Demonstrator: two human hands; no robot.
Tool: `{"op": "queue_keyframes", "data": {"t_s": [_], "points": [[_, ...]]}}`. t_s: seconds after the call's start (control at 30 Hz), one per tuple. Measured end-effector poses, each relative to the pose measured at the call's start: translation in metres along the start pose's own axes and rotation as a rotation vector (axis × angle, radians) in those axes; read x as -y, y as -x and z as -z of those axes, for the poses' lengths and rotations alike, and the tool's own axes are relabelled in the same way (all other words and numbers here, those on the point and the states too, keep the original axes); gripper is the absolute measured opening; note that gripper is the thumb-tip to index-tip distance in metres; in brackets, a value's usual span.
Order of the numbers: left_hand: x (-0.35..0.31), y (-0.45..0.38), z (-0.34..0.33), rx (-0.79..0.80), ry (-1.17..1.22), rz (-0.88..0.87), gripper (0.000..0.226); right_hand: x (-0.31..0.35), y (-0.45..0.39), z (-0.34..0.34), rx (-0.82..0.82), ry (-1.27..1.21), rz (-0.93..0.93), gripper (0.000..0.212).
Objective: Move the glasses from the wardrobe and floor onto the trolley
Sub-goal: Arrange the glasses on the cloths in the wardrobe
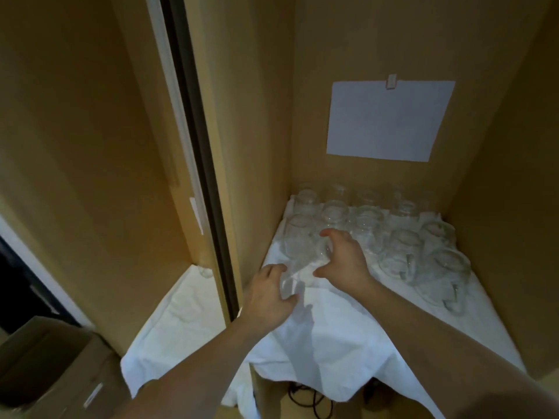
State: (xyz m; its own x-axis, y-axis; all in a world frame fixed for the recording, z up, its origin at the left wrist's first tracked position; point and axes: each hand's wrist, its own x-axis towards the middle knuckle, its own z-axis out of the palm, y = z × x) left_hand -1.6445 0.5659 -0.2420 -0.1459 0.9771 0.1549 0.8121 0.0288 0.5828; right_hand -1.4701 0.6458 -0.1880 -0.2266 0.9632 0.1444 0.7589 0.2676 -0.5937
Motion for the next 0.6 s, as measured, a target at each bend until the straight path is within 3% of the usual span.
{"op": "queue_keyframes", "data": {"t_s": [0.43, 0.6], "points": [[0.046, -0.007, -0.012, 0.075, 0.078, -0.171, 0.060, 0.054, -0.039, -0.047, 0.087, 0.358, 0.106, 0.089], [0.051, -0.013, -0.021, 0.093, 0.035, -0.249, 0.056, 0.053, -0.040, -0.055, 0.081, 0.382, 0.078, 0.088]]}}
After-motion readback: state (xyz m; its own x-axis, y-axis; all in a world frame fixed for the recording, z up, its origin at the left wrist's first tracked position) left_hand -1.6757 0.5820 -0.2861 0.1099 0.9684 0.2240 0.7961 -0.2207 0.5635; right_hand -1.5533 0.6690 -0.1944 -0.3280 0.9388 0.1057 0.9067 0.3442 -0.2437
